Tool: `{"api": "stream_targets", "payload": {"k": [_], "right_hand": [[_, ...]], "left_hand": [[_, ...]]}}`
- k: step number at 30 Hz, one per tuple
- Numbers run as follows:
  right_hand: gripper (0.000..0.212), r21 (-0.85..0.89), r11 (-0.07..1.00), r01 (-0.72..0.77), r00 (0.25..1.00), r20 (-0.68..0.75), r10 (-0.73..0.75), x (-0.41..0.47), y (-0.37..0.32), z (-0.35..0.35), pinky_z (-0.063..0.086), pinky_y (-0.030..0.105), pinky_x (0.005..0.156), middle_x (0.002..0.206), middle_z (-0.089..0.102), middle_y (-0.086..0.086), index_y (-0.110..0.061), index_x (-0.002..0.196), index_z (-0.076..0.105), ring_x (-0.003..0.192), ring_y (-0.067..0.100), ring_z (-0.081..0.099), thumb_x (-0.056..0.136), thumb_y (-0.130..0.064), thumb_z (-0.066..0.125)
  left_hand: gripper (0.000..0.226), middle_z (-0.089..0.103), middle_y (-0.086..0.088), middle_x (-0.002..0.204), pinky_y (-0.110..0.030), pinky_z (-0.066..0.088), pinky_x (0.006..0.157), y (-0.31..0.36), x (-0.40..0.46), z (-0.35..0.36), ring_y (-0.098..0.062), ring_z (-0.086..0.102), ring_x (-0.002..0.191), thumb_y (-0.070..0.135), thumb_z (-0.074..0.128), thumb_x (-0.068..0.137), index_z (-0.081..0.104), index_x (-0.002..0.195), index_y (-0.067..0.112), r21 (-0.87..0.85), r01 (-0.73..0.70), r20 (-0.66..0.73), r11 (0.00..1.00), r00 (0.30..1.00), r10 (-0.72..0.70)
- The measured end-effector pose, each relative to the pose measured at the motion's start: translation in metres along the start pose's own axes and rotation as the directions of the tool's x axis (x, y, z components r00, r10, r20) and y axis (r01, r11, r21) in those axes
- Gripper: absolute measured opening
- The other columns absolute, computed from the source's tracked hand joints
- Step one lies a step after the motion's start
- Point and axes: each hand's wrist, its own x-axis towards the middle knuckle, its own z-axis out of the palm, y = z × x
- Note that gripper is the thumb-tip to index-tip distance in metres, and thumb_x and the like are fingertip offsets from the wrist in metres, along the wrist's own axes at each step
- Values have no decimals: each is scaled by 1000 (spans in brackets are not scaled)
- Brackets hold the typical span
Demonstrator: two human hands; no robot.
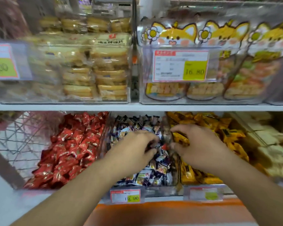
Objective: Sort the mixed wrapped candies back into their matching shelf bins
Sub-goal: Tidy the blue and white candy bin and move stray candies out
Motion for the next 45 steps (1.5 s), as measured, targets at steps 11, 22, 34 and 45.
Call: {"api": "stream_targets", "payload": {"k": [11,22,34,45], "right_hand": [[54,95,995,-30,1000,8,30,3,7,1,53,22,67,157,41,-6,-37,150,43,89,15,69,100,-43,63],[52,101,995,-12,1000,-25,14,2,3,-2,50,19,73,150,50,-4,-33,148,47,98,13,68,100,-41,65],[48,76,997,11,999,-35,-8,5,4,2,50,25,85,148,51,-5,-32,144,50,112,16,61,99,-39,66],[51,89,996,10,999,-37,-7,6,4,4,52,30,97,149,52,-7,-30,145,49,123,16,59,98,-40,67]], "left_hand": [[17,69,7,82,-32,55,67,-17,37,31,-12,65,73,40,70,93,73,89,24,156,-91,242,984,969,51],[14,74,9,104,-36,60,82,-42,22,-3,-11,70,89,40,68,97,73,106,30,235,0,138,972,990,-33],[30,68,14,108,-32,57,82,2,25,28,-8,64,93,52,68,92,71,116,35,82,-110,280,991,956,83],[23,72,24,113,-25,52,97,-24,15,7,1,65,102,45,66,96,74,116,38,268,-174,255,948,961,104]]}}
